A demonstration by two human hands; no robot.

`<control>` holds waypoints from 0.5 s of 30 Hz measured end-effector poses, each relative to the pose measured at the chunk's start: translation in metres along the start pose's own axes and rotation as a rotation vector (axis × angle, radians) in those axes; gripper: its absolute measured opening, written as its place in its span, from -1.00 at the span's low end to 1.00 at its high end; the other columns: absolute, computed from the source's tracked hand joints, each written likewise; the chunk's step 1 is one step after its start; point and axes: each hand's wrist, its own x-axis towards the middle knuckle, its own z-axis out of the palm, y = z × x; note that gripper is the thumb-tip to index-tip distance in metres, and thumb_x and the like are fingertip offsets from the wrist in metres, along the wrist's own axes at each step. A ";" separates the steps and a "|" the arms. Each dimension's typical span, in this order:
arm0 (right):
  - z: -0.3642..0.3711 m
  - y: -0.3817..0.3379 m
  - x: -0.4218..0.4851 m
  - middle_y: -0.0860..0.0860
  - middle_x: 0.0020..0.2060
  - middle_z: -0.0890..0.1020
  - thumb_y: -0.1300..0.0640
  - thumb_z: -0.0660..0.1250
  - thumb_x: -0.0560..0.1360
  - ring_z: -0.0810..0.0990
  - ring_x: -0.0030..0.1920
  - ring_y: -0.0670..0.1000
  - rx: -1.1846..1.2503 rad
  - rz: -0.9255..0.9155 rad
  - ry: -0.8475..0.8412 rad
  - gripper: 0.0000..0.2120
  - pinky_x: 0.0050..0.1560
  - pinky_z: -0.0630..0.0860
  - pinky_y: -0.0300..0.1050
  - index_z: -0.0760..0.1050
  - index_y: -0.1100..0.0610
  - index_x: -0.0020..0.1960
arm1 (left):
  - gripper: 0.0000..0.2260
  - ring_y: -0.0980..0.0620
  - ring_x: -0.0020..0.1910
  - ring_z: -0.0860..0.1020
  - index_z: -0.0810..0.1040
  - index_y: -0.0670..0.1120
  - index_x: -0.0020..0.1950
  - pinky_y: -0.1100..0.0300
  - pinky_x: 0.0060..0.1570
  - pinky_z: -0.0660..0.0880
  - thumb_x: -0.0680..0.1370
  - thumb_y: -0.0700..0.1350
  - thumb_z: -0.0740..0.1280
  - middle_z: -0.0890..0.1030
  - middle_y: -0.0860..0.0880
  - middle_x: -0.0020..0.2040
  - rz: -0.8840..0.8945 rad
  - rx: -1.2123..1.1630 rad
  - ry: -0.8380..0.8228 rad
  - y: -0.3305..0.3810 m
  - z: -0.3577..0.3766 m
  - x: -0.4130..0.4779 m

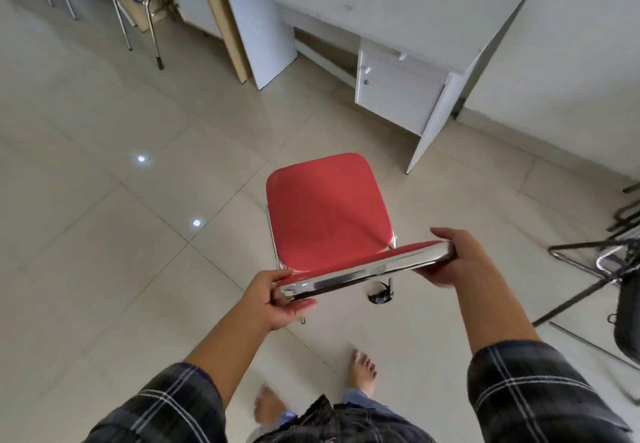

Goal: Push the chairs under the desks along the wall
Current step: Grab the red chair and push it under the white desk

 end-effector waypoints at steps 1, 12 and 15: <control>0.000 -0.002 0.003 0.17 -0.19 0.59 0.22 0.38 0.47 0.63 -0.12 0.25 -0.019 0.033 -0.017 -0.84 0.06 0.58 0.25 0.45 0.30 -0.10 | -0.74 -0.35 0.31 0.47 0.45 -0.27 0.18 -0.27 0.20 0.49 0.50 -0.32 0.29 0.50 -0.32 0.27 0.033 -0.106 0.000 -0.002 0.002 0.002; 0.017 -0.005 0.011 0.26 0.01 0.58 0.40 0.21 0.28 0.59 0.14 0.30 -0.032 0.036 -0.127 -0.79 0.24 0.53 0.33 0.46 0.31 -0.10 | -0.48 -0.26 0.28 0.49 0.36 -0.24 0.21 -0.17 0.09 0.57 0.27 -0.46 0.17 0.45 -0.31 0.19 0.216 -0.309 0.084 0.019 0.011 -0.004; 0.035 -0.009 0.010 0.34 0.17 0.58 0.41 0.20 0.25 0.56 0.23 0.41 -0.039 0.014 -0.130 -0.60 0.27 0.49 0.40 0.47 0.39 0.09 | -0.68 -0.35 0.29 0.45 0.38 -0.33 0.16 -0.28 0.10 0.52 0.42 -0.44 0.13 0.47 -0.33 0.17 0.243 -0.272 0.099 0.039 0.019 -0.012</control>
